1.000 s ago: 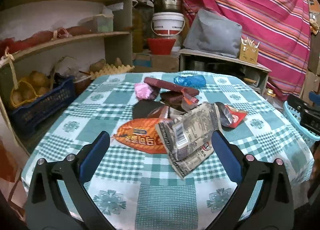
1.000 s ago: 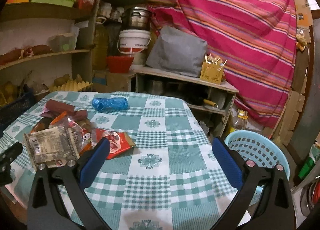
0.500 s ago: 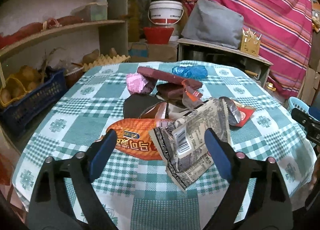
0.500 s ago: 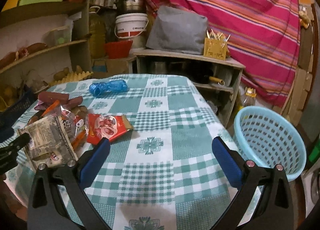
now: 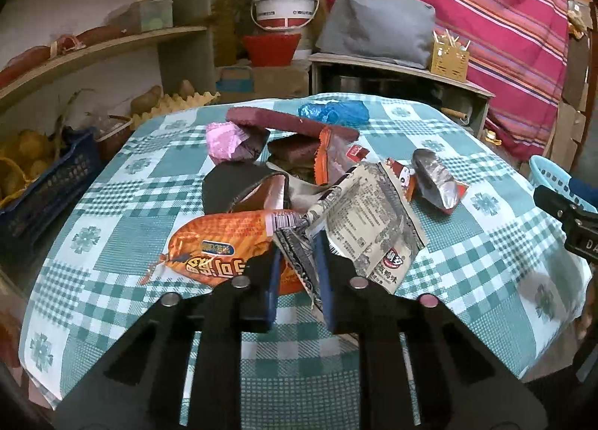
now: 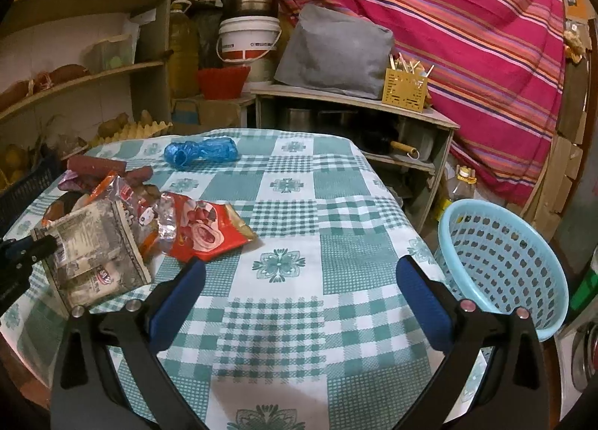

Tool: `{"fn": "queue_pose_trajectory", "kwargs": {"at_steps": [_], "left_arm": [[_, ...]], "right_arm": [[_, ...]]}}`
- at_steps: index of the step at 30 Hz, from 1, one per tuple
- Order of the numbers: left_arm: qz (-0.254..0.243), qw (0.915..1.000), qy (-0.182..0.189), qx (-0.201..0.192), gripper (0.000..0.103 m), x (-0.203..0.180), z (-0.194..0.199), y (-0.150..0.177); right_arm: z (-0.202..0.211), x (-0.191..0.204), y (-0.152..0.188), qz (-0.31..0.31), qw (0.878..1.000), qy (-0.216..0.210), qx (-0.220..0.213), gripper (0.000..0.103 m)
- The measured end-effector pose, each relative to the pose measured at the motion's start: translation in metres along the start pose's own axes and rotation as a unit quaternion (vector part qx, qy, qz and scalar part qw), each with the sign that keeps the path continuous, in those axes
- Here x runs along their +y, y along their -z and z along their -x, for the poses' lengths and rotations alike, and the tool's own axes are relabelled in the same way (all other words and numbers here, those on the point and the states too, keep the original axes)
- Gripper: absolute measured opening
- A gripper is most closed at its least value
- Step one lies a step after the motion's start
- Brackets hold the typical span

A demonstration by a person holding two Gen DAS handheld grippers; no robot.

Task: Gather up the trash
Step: 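Lower the left gripper onto the crumpled white printed wrapper and close it, then grasp the silver foil and red chip bag with the right gripper while the left lifts its wrapper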

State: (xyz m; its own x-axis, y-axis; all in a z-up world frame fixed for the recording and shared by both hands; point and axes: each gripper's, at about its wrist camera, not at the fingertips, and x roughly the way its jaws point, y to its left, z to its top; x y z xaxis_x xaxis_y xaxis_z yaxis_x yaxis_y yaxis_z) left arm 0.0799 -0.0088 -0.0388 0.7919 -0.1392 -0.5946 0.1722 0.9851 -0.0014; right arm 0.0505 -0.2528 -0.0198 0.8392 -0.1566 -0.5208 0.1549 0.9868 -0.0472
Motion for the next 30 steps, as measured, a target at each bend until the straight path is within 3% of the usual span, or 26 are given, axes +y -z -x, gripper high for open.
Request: {"fn": "queue_pose_trajectory", "kwargs": {"at_steps": [11, 23, 30], "left_arm": [[-0.001, 0.9994, 0.017, -0.031, 0.01, 0.001, 0.023, -0.002], [0.005, 0.9993, 0.016, -0.032, 0.009, 0.009, 0.023, -0.001], [-0.003, 0.9971, 0.048, -0.059, 0.006, 0.004, 0.042, -0.006]], "right_arm": [[0.0, -0.008, -0.001, -0.006, 1.0, 0.01, -0.001, 0.099], [0.0, -0.007, 0.0, 0.003, 1.0, 0.015, 0.0, 0.099], [0.0, -0.007, -0.001, 0.004, 1.0, 0.015, -0.004, 0.099]]}}
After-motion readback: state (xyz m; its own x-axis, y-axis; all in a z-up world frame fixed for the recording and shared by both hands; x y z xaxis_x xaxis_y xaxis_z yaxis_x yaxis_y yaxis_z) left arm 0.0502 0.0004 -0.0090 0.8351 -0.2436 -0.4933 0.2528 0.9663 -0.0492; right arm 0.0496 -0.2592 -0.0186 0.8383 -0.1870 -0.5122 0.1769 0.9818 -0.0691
